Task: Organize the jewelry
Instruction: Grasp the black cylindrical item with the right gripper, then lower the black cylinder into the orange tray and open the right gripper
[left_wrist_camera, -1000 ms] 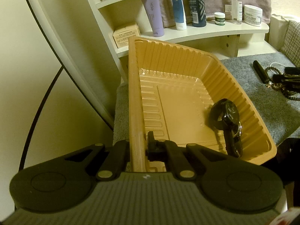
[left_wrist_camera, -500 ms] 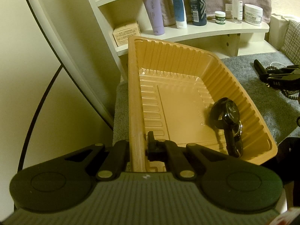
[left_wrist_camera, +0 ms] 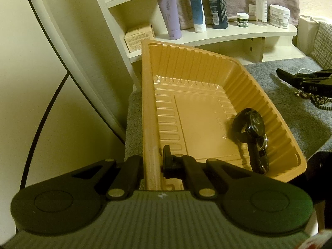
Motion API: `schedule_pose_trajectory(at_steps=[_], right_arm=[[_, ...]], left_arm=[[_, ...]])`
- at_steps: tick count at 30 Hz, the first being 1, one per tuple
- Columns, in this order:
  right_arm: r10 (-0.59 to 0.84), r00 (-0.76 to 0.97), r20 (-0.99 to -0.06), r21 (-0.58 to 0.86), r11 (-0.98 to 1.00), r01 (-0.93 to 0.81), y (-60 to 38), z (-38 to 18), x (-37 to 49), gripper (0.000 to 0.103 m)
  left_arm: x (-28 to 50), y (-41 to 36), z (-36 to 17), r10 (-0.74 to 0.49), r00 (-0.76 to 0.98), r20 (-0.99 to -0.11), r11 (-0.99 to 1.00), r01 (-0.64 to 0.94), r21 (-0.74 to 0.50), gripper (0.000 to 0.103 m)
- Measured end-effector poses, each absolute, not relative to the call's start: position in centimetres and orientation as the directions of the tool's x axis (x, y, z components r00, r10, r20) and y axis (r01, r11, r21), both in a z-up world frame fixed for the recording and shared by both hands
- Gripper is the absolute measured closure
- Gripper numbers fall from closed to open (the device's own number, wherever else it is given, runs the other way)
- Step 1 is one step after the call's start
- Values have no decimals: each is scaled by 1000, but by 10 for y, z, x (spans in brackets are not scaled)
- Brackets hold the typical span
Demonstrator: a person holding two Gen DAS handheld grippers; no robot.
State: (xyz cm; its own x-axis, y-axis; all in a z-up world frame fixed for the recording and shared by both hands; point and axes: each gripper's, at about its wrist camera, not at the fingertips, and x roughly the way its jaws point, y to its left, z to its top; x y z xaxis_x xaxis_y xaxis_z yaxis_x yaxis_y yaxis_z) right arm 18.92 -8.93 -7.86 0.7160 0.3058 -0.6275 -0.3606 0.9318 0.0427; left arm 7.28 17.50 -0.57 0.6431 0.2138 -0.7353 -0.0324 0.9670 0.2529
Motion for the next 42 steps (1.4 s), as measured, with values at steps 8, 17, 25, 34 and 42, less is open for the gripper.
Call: schedule_pose_trajectory(at_steps=[8,17,25,34,42], right_arm=[[344,711,-614,90,925,-370,-91,-73,178,83],[554,639,-534,186,814,-550,-54,-33,156,83],[661,505,-556,189,691,-697,4,-35,142,83],[656,472,-589,180,676,-715,19,-43,140,83],[671,470,-573,169,658,-733,20,-43,133,51]], left_arm=[[70,174,-5,212,647,-732,967,-30,253,100],[70,175,-4,210,647,-733,967,-28,252,100],[71,176,-4,207,649,-732,969,-30,247,100],[70,176,-5,203,651,-732,970,-29,243,100],[69,176,-5,203,651,-732,970,-29,243,100]])
